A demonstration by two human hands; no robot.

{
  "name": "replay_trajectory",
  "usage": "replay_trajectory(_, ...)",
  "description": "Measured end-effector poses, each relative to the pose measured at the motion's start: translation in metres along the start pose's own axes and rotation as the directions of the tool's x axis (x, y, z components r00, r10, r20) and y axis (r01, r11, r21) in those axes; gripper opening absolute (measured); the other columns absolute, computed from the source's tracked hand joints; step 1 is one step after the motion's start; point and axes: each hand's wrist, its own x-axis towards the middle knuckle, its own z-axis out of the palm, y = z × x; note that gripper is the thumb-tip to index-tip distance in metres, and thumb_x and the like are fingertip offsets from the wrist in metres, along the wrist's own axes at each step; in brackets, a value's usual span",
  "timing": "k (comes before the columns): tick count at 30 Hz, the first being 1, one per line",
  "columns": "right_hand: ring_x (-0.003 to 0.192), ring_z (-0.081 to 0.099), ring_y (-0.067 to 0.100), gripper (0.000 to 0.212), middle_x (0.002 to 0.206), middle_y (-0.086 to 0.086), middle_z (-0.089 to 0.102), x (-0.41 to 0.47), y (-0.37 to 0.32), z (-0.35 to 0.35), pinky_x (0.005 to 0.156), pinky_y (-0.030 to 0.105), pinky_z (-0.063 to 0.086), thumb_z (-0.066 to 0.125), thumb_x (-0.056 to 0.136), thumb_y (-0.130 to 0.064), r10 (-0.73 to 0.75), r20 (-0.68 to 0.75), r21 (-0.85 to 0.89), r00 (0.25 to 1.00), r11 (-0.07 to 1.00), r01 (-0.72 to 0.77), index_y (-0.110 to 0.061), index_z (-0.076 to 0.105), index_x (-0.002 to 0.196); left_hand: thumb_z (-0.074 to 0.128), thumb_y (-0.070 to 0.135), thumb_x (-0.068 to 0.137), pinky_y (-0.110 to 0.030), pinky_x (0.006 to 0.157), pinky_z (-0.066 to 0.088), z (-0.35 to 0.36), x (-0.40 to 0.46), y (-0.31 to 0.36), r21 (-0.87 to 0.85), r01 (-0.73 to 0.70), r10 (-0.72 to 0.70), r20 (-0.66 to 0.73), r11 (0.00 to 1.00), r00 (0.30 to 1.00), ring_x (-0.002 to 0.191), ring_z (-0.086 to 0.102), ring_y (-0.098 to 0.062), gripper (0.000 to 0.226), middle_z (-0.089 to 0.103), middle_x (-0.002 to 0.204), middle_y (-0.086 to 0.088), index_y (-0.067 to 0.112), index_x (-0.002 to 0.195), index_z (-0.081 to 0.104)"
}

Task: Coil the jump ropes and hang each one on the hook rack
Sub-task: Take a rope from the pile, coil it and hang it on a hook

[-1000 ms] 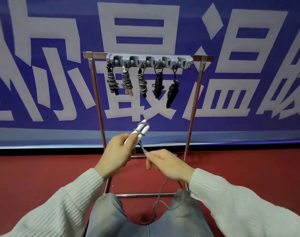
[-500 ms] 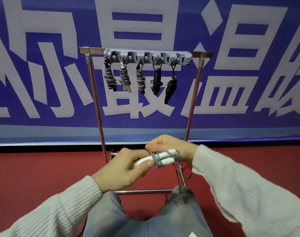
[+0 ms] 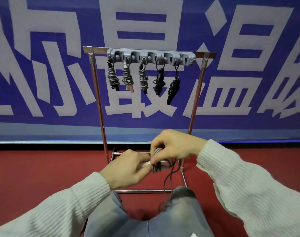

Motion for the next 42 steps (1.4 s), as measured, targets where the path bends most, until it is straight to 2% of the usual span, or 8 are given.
replay_trajectory(6,0.053,0.048,0.007,0.023,0.064,-0.008,0.057,-0.001,0.025,0.039,0.048,0.020,0.039,0.061,0.100,-0.022,0.038,-0.036,0.656,0.999,0.754,-0.005,-0.029,0.069,0.080,0.050,0.032,0.090,-0.033,0.049,0.035,-0.010,-0.015,0.023,-0.282,-0.079,0.016,-0.221,0.956,0.975,0.048,0.044,-0.014,0.021,0.053,0.058,-0.001,0.020,0.074,0.057)
replay_trajectory(9,0.043,0.022,0.004,0.027,0.058,-0.006,0.038,-0.003,0.022,0.073,0.038,0.018,0.015,0.050,0.106,-0.038,0.195,-0.003,0.870,0.981,0.484,-0.093,-0.021,0.060,0.088,0.057,0.029,0.093,-0.020,0.044,0.032,-0.006,-0.007,0.023,-0.736,0.019,-0.290,-0.244,0.677,0.925,0.046,0.039,-0.011,0.016,0.053,0.066,-0.014,0.014,0.093,0.053)
replay_trajectory(12,0.042,0.022,0.006,0.034,0.057,-0.006,0.037,-0.001,0.020,0.085,0.040,0.021,0.018,0.043,0.109,-0.036,0.291,-0.114,0.793,0.950,0.602,-0.089,-0.022,0.065,0.086,0.055,0.032,0.101,-0.024,0.046,0.029,-0.001,-0.003,0.010,-0.839,0.153,-0.363,-0.056,0.522,0.930,0.050,0.037,-0.017,0.031,0.051,0.072,-0.023,0.002,0.102,0.048)
replay_trajectory(17,0.046,0.032,0.002,0.036,0.049,-0.014,0.043,0.004,0.022,0.085,0.046,0.015,0.027,0.044,0.108,-0.016,0.351,-0.299,0.660,0.887,0.748,-0.073,-0.022,0.061,0.077,0.039,0.041,0.108,-0.033,0.058,0.045,-0.002,-0.002,0.005,-0.491,0.229,-0.240,0.041,0.840,0.970,0.058,0.051,-0.012,0.031,0.059,0.071,0.003,0.016,0.103,0.057)
replay_trajectory(22,0.045,0.032,0.002,0.026,0.048,-0.015,0.042,0.014,0.023,0.069,0.048,0.021,0.027,0.044,0.107,-0.015,0.374,-0.345,0.623,0.861,0.777,-0.089,-0.020,0.065,0.092,0.039,0.044,0.107,-0.044,0.068,0.051,0.009,-0.005,0.014,-0.365,0.286,-0.249,0.146,0.886,0.957,0.064,0.047,-0.018,0.031,0.048,0.075,-0.004,0.013,0.114,0.041)
replay_trajectory(34,0.053,0.035,0.015,0.038,0.056,-0.003,0.043,0.014,0.027,0.070,0.057,0.037,0.031,0.051,0.104,-0.027,0.348,-0.393,0.561,0.851,0.824,-0.078,-0.022,0.061,0.068,0.048,0.004,0.106,-0.032,0.071,0.056,0.009,0.005,0.017,-0.870,0.266,-0.364,0.109,0.415,0.925,0.075,0.063,-0.017,0.021,0.064,0.088,-0.008,0.012,0.122,0.059)
replay_trajectory(39,0.047,0.036,0.002,0.030,0.059,-0.005,0.061,0.016,0.026,0.064,0.051,0.025,0.031,0.048,0.105,-0.022,0.325,-0.373,0.531,0.869,0.843,-0.088,-0.038,0.073,0.103,0.047,0.022,0.108,-0.033,0.058,0.052,0.007,0.000,0.012,-0.632,0.254,-0.294,0.042,0.732,0.955,0.065,0.057,-0.015,0.022,0.053,0.077,0.001,0.026,0.129,0.050)
replay_trajectory(42,0.053,0.042,0.006,0.027,0.057,-0.004,0.057,0.016,0.028,0.063,0.056,0.029,0.036,0.047,0.105,-0.031,0.304,-0.322,0.512,0.897,0.852,-0.105,-0.034,0.074,0.105,0.050,0.023,0.107,-0.047,0.055,0.048,0.004,-0.003,0.009,-0.641,0.192,-0.291,-0.052,0.743,0.955,0.056,0.043,-0.010,0.012,0.049,0.070,0.009,0.014,0.112,0.055)
